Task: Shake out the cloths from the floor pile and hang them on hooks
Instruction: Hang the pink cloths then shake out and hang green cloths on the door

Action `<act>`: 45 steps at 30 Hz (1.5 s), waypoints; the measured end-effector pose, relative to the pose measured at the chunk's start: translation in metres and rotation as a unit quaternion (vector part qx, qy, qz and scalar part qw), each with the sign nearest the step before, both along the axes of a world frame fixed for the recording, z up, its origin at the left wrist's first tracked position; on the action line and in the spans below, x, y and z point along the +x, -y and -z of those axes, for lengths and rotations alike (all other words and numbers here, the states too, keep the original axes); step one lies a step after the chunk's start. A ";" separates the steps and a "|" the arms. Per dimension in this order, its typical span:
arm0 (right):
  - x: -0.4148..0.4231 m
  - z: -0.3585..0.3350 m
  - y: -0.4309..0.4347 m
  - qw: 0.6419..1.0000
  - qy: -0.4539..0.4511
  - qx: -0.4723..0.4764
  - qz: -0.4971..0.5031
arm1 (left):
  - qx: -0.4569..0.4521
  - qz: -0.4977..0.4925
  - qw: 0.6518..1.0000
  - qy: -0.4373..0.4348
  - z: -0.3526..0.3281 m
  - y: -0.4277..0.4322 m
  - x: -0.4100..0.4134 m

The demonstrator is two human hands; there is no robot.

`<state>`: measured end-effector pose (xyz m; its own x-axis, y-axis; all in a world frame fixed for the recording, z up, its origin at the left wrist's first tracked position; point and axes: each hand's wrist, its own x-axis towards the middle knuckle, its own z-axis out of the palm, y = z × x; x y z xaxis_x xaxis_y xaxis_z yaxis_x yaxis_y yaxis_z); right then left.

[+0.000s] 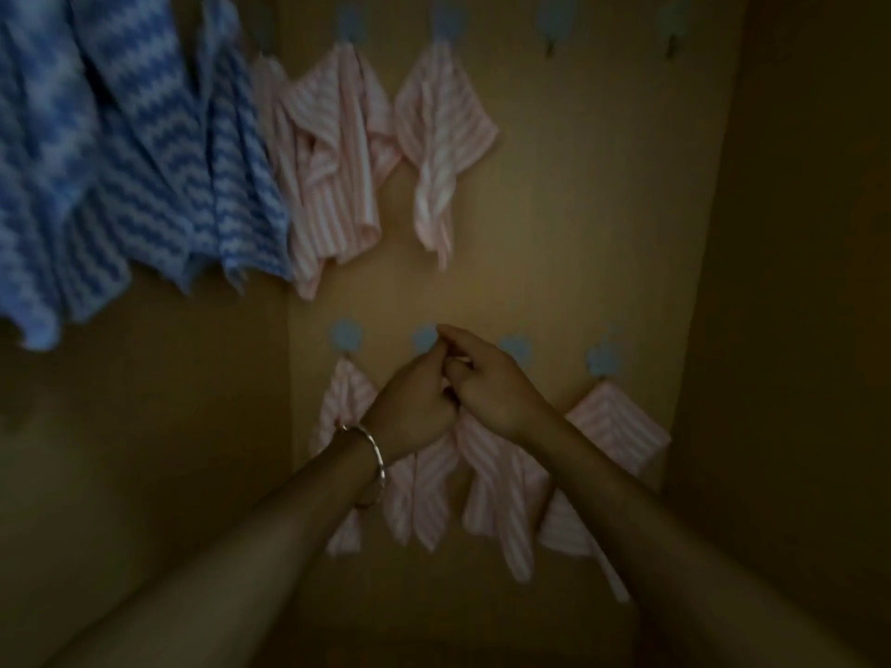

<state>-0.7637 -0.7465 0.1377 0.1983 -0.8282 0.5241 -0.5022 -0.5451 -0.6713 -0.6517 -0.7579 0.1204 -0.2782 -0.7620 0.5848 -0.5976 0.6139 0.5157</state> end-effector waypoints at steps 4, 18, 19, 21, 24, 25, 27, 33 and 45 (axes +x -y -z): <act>-0.006 0.052 -0.022 0.998 0.022 0.047 -0.031 | 0.048 0.000 0.999 -0.015 0.047 -0.030 -0.002; -0.014 0.199 -0.134 0.984 0.039 0.170 0.025 | 0.265 0.130 0.934 -0.202 0.194 -0.133 -0.007; -0.012 0.206 -0.145 0.983 0.042 0.177 0.038 | 0.285 0.149 0.924 -0.209 0.200 -0.141 -0.005; -0.003 0.216 -0.170 0.976 0.052 0.202 0.064 | 0.321 0.181 0.906 -0.208 0.212 -0.157 0.004; 0.015 0.228 -0.212 0.963 0.062 0.240 0.108 | 0.361 0.222 0.885 -0.194 0.229 -0.182 0.019; 0.021 0.234 -0.226 0.959 0.058 0.246 0.131 | 0.373 0.232 0.879 -0.184 0.236 -0.190 0.022; 0.029 0.251 -0.255 0.950 0.030 0.245 0.190 | 0.398 0.252 0.868 -0.157 0.251 -0.211 0.027; 0.025 0.301 -0.364 0.893 0.047 0.296 0.337 | 0.434 0.338 0.835 0.019 0.289 -0.293 0.005; -0.057 0.313 -0.612 0.779 0.185 0.301 0.518 | 0.308 0.515 0.747 0.284 0.288 -0.498 -0.124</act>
